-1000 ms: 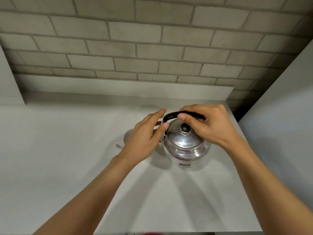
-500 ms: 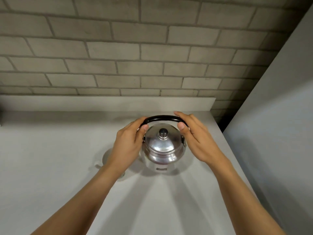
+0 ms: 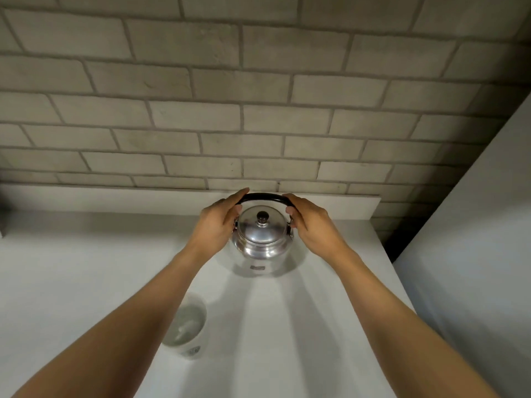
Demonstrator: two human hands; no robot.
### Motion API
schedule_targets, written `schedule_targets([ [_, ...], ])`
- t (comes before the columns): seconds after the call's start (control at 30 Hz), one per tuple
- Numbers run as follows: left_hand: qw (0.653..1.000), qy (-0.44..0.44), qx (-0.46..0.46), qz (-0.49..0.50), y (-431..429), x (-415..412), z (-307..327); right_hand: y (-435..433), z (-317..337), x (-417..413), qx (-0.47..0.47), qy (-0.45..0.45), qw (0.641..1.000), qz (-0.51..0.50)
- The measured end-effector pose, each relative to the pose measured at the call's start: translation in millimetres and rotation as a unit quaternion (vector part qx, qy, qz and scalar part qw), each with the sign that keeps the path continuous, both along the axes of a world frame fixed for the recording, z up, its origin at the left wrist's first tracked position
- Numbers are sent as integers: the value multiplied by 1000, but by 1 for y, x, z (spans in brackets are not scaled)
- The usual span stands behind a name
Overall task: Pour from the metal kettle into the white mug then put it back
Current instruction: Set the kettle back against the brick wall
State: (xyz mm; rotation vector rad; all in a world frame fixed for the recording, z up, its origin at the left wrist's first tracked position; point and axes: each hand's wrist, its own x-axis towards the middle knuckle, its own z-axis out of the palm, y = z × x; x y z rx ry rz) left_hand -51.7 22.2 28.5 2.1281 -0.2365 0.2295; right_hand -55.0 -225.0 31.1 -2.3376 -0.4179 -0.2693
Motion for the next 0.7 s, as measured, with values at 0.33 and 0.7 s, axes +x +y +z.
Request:
schedule_targets([
  [0.33,992,107,-61,8,5,41,-39,9,-35,44,-27,65,998,-5],
  [0.7,991,95,-96,14,6,55,-54,11,-43,59,-22,64,998,12],
])
